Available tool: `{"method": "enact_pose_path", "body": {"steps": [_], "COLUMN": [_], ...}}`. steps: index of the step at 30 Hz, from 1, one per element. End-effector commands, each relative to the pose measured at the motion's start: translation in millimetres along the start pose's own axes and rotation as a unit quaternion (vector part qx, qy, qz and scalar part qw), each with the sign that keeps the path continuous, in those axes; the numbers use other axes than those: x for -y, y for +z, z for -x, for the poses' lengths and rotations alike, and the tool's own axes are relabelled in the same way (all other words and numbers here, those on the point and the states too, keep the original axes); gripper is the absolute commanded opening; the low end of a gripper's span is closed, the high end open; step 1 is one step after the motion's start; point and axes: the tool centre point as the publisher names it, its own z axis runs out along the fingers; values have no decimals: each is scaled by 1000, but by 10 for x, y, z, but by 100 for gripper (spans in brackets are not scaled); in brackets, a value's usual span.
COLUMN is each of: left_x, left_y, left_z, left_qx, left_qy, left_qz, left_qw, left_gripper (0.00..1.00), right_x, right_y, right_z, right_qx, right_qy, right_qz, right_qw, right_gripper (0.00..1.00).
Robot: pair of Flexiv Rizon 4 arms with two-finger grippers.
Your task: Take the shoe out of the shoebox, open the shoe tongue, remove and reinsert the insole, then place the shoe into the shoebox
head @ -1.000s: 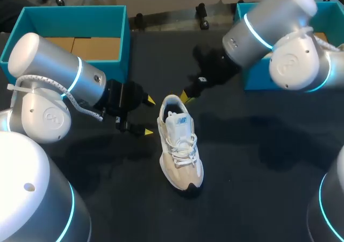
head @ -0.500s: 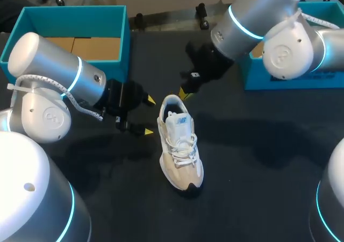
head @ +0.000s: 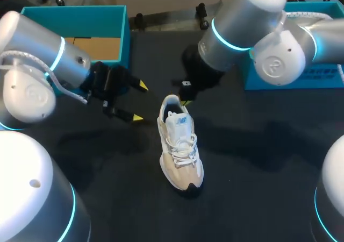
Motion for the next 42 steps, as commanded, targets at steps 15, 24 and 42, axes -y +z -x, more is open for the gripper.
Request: {"method": "enact_pose_path", "body": {"steps": [15,24,42], "left_x": [-247,-302,-485], "left_y": [-847,-1142,-1552], "left_z": [318,447,585], "left_qx": [3,35,78], "left_qy": [90,99,112], "left_qz": [51,57,81], "left_qw": [995,993,987], "left_gripper": [100,100,100], "right_x": [-35,-59,-14], "right_y": [97,238,580], "right_z": [-71,-74,-140], "right_qx": [34,41,37], "right_qy": [9,21,37], "right_qz": [-22,-18,-49], "right_qw": [999,999,997], "right_gripper": [0,0,0]}}
